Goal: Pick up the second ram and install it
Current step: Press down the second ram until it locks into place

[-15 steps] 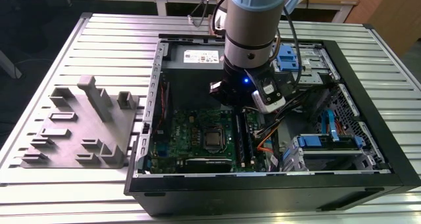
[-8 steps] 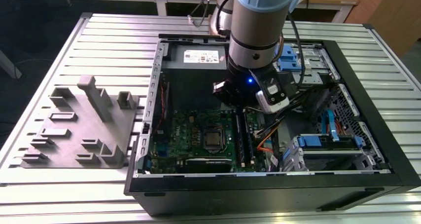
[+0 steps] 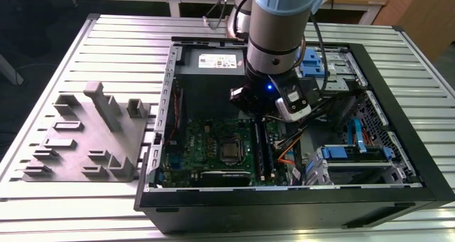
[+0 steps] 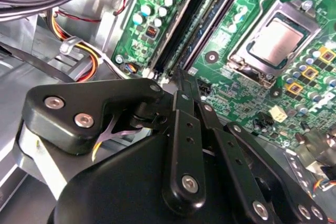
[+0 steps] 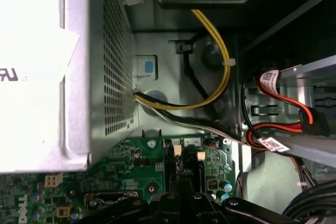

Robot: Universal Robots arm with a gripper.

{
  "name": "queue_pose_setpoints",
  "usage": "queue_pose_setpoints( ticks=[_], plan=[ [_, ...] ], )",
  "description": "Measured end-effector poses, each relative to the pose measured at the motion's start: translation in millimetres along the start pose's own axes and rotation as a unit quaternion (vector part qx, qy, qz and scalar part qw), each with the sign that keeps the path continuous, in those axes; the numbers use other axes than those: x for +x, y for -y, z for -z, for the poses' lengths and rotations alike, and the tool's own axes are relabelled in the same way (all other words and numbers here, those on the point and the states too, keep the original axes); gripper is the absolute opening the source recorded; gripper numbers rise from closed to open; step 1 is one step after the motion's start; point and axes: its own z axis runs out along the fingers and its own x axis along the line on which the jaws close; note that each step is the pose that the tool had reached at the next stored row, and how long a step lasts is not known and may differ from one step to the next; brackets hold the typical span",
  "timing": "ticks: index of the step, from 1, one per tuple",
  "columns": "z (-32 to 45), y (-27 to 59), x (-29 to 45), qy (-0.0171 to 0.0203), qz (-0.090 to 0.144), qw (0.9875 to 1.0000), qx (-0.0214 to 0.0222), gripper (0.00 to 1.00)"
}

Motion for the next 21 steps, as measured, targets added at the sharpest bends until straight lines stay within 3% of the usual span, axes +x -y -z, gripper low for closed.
queue_pose_setpoints(
  ticks=[4,21],
  plan=[
    [-5.3,-0.6,0.3,-0.0001,0.0,1.0,-0.0009,0.07],
    [-12.0,-0.1,0.7,-0.0002,0.0,1.0,-0.0009,0.07]
  ],
)
